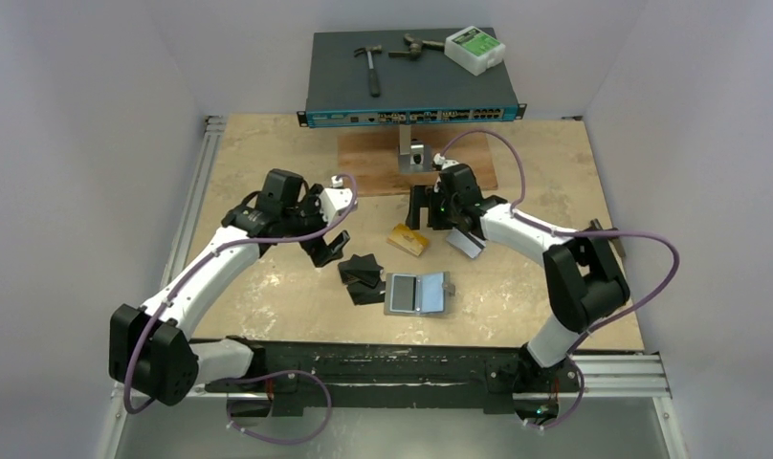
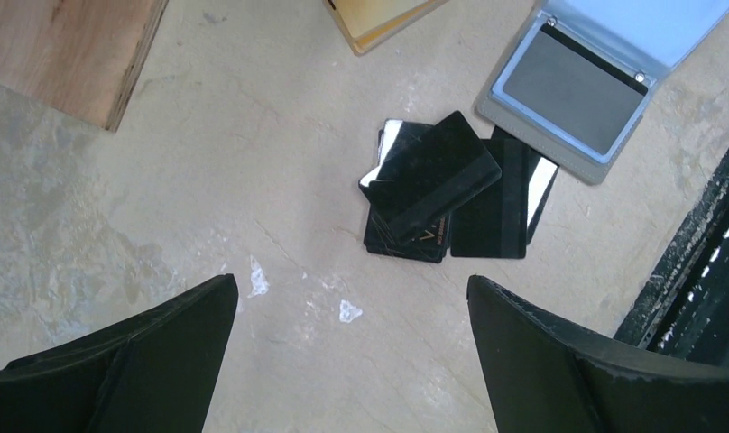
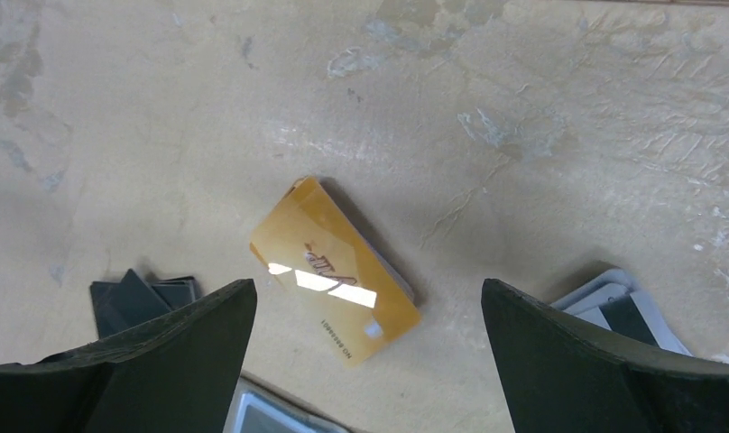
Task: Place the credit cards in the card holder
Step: Pick up the credit card from the center of the board.
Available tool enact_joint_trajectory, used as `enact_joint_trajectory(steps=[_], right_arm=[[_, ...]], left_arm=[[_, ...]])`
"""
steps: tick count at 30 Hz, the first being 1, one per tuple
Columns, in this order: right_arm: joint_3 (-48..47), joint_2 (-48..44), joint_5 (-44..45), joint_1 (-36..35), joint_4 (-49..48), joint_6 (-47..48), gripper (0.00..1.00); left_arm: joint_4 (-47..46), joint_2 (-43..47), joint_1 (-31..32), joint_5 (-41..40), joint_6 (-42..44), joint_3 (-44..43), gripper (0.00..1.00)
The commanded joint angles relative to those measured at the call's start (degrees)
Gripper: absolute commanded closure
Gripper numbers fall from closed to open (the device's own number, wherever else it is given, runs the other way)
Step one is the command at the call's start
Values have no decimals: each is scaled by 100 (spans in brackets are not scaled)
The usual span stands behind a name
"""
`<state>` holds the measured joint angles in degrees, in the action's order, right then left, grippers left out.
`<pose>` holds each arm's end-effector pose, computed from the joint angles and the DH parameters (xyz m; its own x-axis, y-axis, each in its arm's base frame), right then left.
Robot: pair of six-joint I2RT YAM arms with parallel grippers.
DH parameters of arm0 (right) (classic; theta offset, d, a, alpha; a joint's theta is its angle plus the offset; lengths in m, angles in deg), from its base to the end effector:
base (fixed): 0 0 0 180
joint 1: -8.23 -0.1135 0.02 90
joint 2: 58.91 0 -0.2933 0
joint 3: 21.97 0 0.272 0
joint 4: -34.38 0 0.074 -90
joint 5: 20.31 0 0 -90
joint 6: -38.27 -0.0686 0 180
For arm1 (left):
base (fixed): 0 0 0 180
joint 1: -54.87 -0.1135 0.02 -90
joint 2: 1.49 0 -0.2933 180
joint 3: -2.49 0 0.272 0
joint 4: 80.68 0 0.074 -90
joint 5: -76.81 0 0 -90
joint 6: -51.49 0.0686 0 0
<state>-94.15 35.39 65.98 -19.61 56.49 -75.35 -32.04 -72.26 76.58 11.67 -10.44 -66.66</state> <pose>0.3481 0.1889 0.2042 -0.7683 0.0464 -0.6384 -0.2174 0.9192 0.3285 0.2517 -0.1313 0.2780 -0.3549 0.6009 -0.7162 0.8526 0.5223 0.0156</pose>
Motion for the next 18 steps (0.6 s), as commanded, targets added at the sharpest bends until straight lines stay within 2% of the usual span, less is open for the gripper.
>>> enact_joint_trajectory(steps=[1,5,13,18], right_arm=[[-200,464,139,20,-290,239,5],[-469,903,136,14,-355,231,10],[-564,1237,166,-207,-466,231,12],[-474,1305,714,-528,-314,228,15]], left_arm=[[-652,-308,5,350,-69,-177,0],[-942,-594,135,342,-96,-191,1],[-1224,-972,383,189,-91,-182,2],[-1324,-1077,510,159,-146,-146,2]])
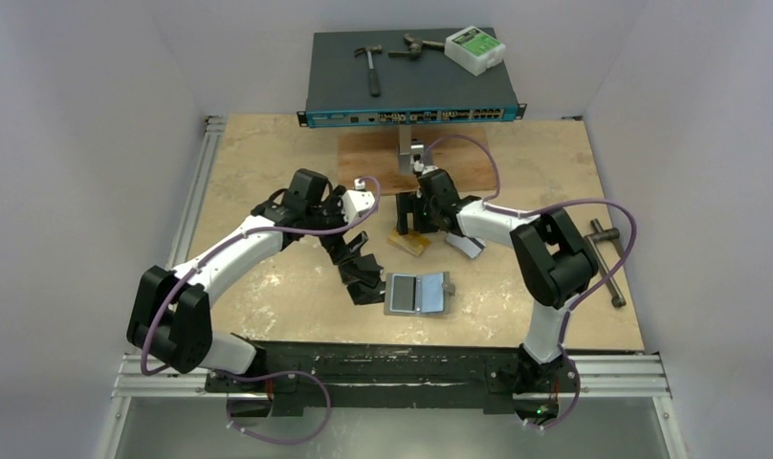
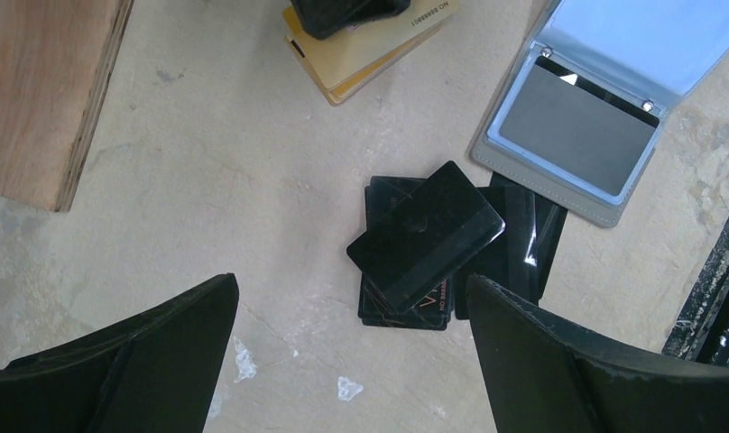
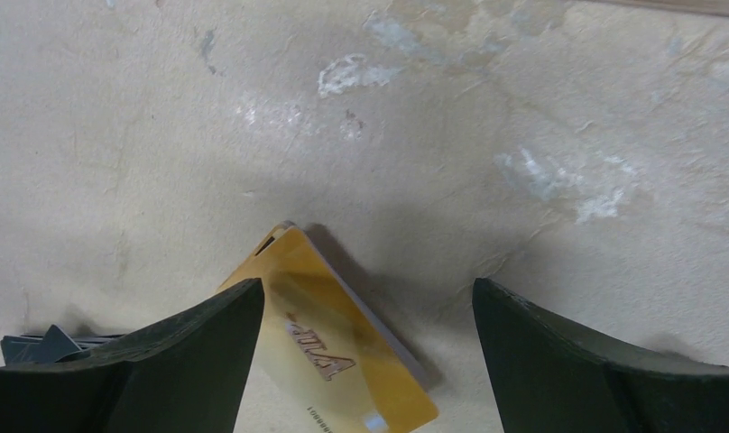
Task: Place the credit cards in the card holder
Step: Pick up the credit card from the center of the board.
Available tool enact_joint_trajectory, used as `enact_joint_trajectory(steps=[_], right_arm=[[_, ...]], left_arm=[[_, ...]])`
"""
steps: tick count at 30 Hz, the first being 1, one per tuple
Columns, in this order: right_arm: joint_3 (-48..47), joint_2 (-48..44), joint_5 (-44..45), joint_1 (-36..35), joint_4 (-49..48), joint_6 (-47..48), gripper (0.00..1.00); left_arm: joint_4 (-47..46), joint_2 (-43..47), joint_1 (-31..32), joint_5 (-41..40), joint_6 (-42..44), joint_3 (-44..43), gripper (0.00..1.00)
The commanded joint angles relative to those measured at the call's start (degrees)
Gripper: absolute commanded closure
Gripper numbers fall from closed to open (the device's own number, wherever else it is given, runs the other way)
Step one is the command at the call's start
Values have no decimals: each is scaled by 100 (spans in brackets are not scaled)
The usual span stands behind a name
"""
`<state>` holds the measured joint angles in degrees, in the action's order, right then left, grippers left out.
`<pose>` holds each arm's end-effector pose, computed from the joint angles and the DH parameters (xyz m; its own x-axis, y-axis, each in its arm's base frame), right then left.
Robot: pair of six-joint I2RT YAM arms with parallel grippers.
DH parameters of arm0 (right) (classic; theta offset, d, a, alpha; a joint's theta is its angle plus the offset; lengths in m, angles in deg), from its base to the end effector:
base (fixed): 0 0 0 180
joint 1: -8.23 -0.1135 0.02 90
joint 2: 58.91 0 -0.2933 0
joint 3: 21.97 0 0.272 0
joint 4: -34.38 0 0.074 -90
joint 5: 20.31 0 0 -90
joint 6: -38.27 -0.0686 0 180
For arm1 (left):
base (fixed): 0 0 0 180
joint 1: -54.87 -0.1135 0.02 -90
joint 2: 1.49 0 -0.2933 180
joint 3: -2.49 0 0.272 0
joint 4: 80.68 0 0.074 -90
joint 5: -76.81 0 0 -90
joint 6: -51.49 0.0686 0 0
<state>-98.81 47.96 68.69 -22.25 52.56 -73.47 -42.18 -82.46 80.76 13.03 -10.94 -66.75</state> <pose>0.3748 0.2220 0.1517 -0.7884 -0.0343 -0.6142 -0.2424 0.9350 0.2589 0.2809 -0.1700 0.2437 -0.3140 0.6139 -0.7242 0.8927 0.4507 -0.0050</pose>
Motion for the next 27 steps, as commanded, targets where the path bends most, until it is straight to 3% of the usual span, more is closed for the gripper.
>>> enact_joint_trajectory(steps=[1,14,27], right_arm=[[22,26,565,-341,108,26,16],[735,-325,592,-449,-138,-336,28],[915,-863,-120,-102,-270,-344,20]], left_arm=[[-288,-72,100,17,-102,-142,2],[-265,-105,170,-1,-41,-47,4],[-170,-158,303,-114,11,-92,4]])
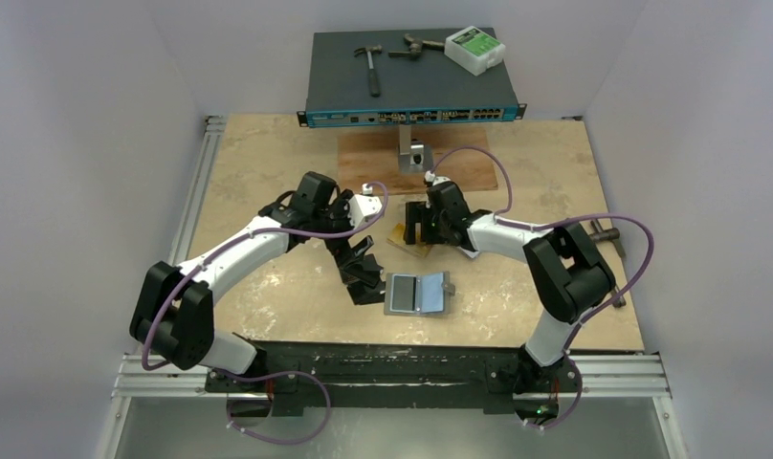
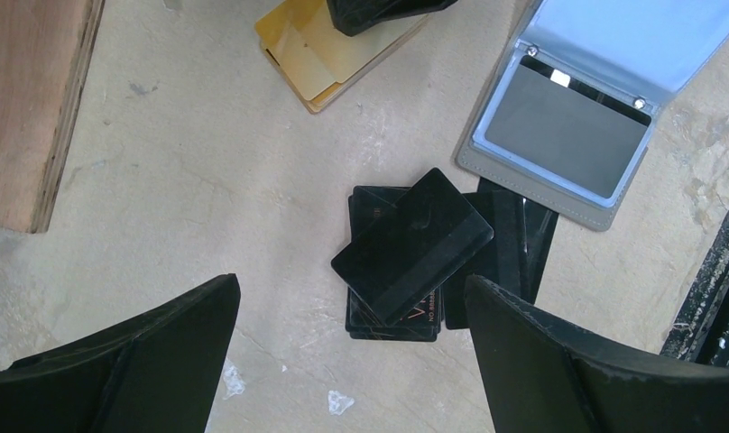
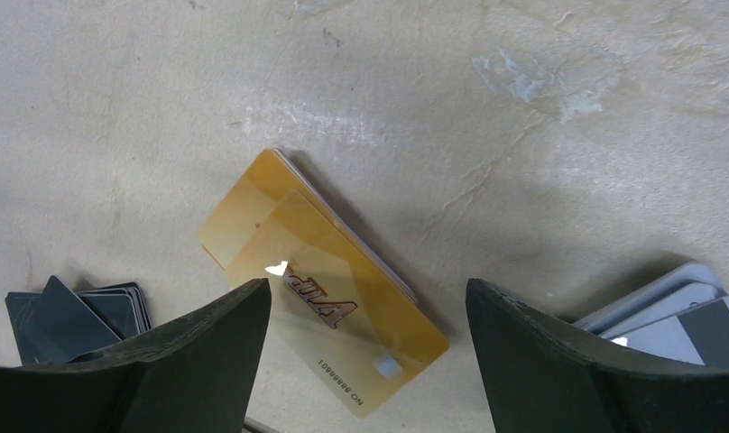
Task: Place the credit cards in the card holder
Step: Pick up the credit card from the center of the board.
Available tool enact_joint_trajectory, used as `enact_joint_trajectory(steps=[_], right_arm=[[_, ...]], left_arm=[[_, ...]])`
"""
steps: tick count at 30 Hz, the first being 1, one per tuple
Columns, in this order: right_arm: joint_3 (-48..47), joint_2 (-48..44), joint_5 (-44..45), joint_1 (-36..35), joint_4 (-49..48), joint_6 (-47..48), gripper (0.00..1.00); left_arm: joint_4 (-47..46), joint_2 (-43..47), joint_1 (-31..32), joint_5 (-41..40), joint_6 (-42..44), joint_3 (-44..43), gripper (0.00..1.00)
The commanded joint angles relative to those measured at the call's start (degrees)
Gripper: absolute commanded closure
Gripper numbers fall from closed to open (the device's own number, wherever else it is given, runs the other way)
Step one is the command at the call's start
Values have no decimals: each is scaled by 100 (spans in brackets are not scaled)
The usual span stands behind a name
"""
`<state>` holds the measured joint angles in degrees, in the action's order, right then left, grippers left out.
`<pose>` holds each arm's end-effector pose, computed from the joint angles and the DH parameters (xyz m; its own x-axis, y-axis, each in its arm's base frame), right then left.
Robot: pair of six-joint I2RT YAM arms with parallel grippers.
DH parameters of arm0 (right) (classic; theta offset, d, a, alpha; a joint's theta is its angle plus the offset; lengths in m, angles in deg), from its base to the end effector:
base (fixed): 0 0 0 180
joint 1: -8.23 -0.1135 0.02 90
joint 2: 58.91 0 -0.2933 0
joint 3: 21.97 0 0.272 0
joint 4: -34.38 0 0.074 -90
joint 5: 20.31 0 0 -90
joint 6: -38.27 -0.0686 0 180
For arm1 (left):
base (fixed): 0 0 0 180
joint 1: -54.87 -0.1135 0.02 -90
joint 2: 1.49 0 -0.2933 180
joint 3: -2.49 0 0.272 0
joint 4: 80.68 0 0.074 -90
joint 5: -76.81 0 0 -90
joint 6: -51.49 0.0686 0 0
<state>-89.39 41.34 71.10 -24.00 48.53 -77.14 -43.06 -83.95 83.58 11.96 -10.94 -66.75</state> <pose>0.3376 0.2108 0.1504 -0.7813 0.0145 -0.6240 -0.2034 0.9392 0.2765 0.2774 -0.1852 0.2365 -0.2926 0.6380 -0.7123 0.9089 0.4171 0.0002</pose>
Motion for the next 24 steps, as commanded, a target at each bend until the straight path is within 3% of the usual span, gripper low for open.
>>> enact_joint_trajectory(steps=[1,8,17,24], right_arm=[[-56,-178,-407,73,173,65,20],[32,0,-307,70,254,341,22],[418,-269,155,67,451,283,40],[675,-545,182,60,400,54,41]], left_arm=[[-81,-8,20,-14,16,-94,4],[-86,-42,27,-1,-13,-120,4],[-31,-47,28,31,-49,-181,5],[-23,-18,29,62,-84,-178,5]])
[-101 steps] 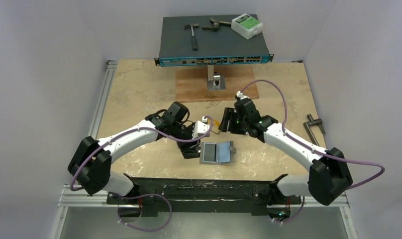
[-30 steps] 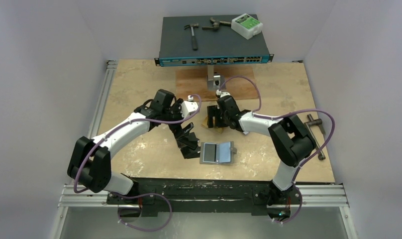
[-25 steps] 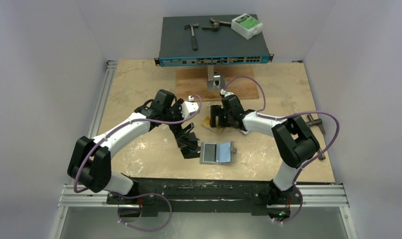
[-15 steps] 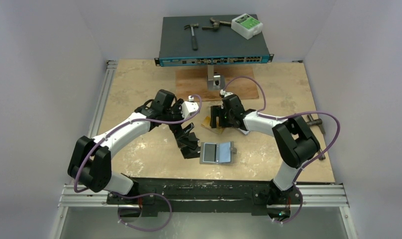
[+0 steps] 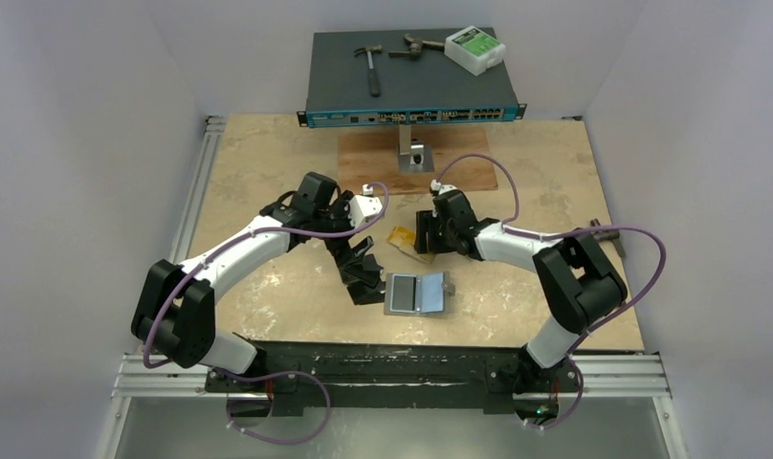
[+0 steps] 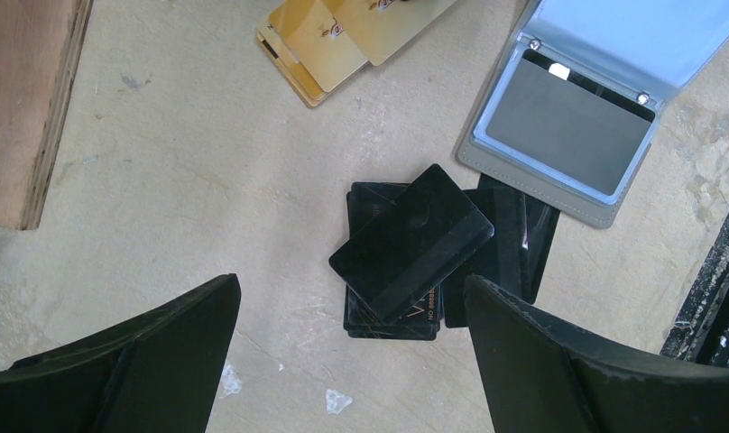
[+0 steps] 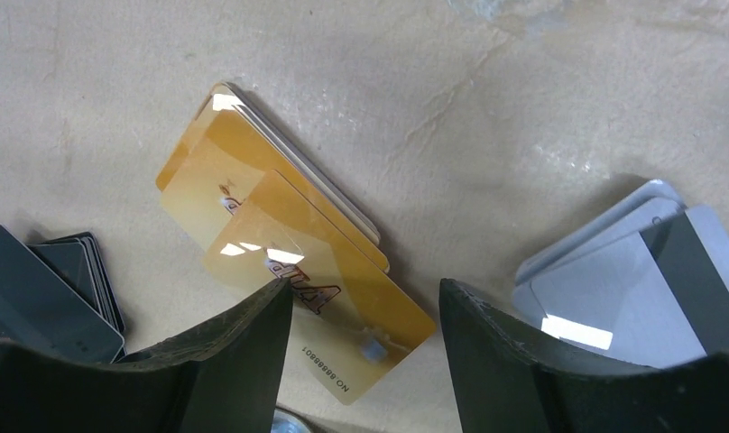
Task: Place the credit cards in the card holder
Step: Pick up the credit card from the center of the board.
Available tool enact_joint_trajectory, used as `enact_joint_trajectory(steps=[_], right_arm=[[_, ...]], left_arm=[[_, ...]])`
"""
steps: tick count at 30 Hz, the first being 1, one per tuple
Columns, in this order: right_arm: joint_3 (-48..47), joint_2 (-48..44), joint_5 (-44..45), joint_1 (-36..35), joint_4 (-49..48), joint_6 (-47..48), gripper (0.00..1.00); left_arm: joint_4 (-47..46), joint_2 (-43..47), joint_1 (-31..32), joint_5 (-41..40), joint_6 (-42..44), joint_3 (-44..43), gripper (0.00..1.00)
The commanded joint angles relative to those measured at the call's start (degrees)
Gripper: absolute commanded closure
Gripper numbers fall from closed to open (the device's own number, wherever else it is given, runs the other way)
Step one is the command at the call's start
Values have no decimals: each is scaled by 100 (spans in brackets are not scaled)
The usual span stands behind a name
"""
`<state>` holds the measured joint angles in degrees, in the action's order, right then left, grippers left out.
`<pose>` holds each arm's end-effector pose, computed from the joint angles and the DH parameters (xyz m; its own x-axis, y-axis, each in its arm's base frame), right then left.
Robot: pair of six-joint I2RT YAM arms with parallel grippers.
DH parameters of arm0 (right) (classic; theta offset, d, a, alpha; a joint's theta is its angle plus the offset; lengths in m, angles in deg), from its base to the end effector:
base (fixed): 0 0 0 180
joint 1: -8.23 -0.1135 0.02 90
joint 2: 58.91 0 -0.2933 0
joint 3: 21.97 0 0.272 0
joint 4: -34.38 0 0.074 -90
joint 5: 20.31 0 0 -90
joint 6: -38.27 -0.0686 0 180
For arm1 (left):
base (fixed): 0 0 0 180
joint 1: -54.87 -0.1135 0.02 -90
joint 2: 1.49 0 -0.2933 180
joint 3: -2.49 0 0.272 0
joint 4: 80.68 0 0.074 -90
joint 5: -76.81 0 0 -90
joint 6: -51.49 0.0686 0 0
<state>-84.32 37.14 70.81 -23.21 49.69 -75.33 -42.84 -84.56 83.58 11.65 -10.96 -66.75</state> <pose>0.3170 0.1922 0.1466 -0.7945 -0.0166 -0.6070 -0.2100 0.9454 0.2491 0.2784 -0.1854 0.2328 -0.3027 0.6443 -0.7023 0.9073 0.4204 -0.0053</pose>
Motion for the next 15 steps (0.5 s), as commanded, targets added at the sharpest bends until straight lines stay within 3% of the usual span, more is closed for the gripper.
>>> enact_joint_trajectory(steps=[1,6,12,15], right_arm=[[156,-141,207,-20,287,-151,41],[17,-190,199,-5,323,-298,46],[-174,-140,238,-7,433,-356,71],[-181,-177,294,-3,509,-364,74]], left_arm=[[-41,43,25,99,-90,-178,5],[-29,28,27,135,-108,-196,6],[-188,-60,168,-56,-3,-190,6],[-365,-229,483,-372,337,-195,8]])
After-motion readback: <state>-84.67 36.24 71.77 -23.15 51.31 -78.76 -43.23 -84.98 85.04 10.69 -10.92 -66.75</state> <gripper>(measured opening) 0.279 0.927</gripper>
